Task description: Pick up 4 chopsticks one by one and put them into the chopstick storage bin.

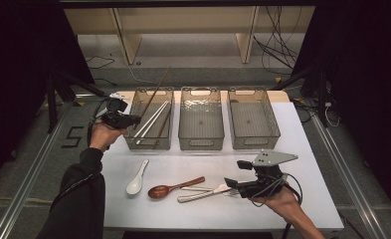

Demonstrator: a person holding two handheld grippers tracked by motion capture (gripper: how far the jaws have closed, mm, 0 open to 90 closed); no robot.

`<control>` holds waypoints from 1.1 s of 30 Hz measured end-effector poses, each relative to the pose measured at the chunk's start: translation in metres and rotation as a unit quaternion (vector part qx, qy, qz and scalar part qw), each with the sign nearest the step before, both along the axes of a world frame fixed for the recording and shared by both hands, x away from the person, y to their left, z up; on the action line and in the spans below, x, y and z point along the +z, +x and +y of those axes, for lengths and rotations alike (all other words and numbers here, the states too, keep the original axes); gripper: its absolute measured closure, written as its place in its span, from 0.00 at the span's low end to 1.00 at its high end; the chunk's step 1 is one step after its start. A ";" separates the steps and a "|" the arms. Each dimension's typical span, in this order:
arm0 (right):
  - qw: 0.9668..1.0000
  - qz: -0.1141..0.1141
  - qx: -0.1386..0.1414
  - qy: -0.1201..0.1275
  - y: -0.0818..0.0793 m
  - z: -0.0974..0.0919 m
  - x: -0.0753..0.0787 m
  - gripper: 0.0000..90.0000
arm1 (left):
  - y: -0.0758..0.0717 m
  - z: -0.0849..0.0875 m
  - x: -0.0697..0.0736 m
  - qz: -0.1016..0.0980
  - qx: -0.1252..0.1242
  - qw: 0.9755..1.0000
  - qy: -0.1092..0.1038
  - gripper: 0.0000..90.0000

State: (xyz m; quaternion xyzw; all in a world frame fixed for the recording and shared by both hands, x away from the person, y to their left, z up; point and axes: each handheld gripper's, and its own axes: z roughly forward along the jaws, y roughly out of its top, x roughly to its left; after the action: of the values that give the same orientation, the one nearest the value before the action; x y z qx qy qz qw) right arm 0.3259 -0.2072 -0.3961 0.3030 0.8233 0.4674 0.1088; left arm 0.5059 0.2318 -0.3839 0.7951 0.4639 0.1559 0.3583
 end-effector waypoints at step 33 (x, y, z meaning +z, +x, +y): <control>1.000 -0.002 0.000 0.000 0.000 0.000 0.000 0.31 | 0.006 0.001 -0.027 0.049 0.029 0.998 0.021 0.93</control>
State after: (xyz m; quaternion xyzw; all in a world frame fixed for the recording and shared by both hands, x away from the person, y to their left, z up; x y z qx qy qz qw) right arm 0.3255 -0.2070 -0.3958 0.3023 0.8230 0.4681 0.1102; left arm 0.5119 0.2331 -0.4108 0.7953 0.5006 0.1370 0.3132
